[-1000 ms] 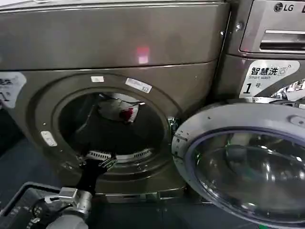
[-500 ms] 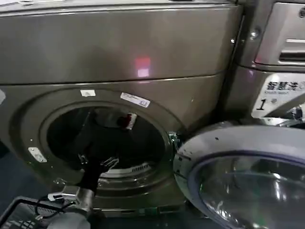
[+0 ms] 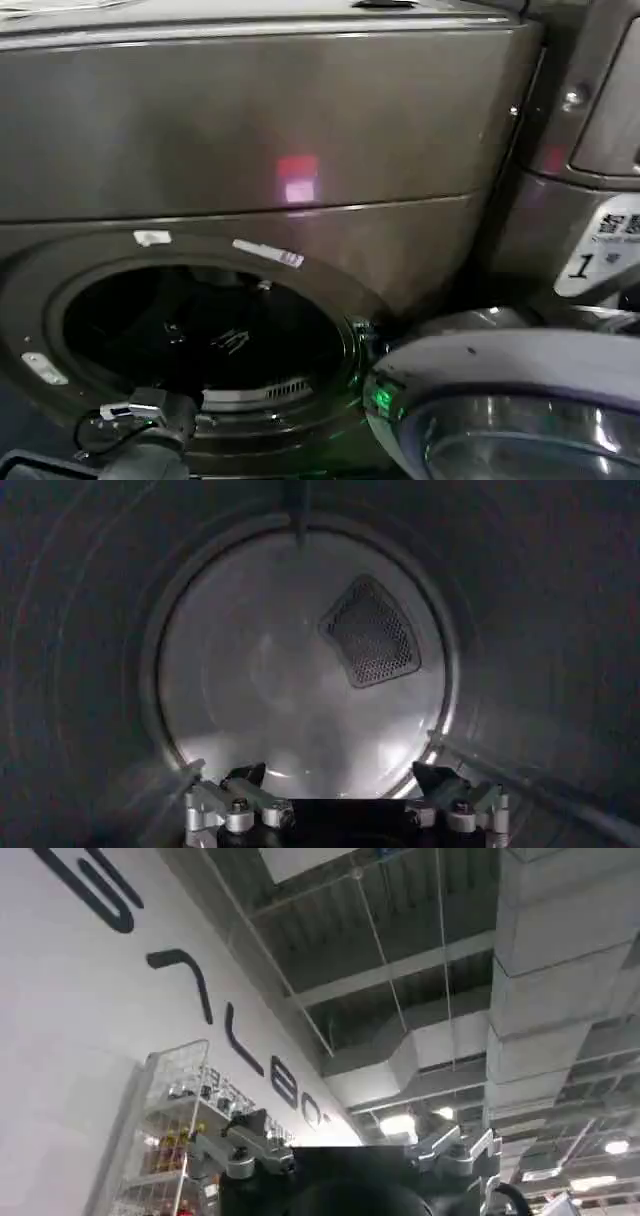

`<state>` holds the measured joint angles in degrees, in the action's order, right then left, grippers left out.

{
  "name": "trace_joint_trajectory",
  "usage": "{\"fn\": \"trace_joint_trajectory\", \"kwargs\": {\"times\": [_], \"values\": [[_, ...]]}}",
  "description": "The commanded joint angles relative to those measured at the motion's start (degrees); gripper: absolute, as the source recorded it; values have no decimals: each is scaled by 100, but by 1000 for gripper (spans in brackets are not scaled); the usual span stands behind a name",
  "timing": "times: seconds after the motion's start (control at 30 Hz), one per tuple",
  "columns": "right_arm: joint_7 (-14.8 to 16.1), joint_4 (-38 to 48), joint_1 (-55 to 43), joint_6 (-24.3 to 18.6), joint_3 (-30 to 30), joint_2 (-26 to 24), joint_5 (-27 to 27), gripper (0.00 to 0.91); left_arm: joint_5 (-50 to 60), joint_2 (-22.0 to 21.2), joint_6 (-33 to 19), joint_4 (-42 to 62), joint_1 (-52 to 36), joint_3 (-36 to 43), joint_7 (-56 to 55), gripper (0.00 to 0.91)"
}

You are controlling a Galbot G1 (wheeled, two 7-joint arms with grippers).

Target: Grasp the clothes from the dryer.

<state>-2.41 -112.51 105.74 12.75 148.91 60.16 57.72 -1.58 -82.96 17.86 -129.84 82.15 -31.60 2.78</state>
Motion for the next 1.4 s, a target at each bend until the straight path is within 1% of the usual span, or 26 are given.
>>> {"fn": "trace_joint_trajectory", "kwargs": {"times": [0.03,0.27,0.37,0.47,0.63,0.67,0.77,0.9,0.97,1.1,1.23,1.3,1.4], "values": [[4,-14,5,1,-1,9,17,907,-7,15,-3,-6,3,-5,-1,907],[9,-49,-10,5,-11,42,27,907,-14,32,-1,-6,-4,-8,6,907],[40,-102,-3,94,13,46,30,907,-23,47,-9,6,-11,-20,7,907],[2,-112,10,127,40,44,41,907,-42,20,-18,42,-61,-15,9,907],[0,-104,59,158,120,45,41,907,-147,-7,-142,361,-404,-47,-22,907],[2,-117,60,160,120,41,40,907,-153,31,-232,557,-567,-19,-28,907],[-11,-123,87,194,161,36,48,907,-329,108,-270,1101,-1273,-7,-140,907],[-8,-111,115,212,204,26,53,907,-373,218,-421,2172,-2093,90,-173,907],[-11,-94,122,224,229,27,62,907,-407,228,-438,2688,-2558,168,-231,907],[-1,-44,155,226,297,22,78,907,-401,187,-640,3663,-3463,299,-351,907],[-2,-35,125,229,287,34,75,907,-393,166,-676,4459,-4201,472,-343,907],[3,-21,121,225,288,27,75,907,-375,165,-782,4962,-4453,534,-349,907],[10,3,114,225,290,18,69,907,-349,132,-888,5435,-4786,563,-354,907]]}}
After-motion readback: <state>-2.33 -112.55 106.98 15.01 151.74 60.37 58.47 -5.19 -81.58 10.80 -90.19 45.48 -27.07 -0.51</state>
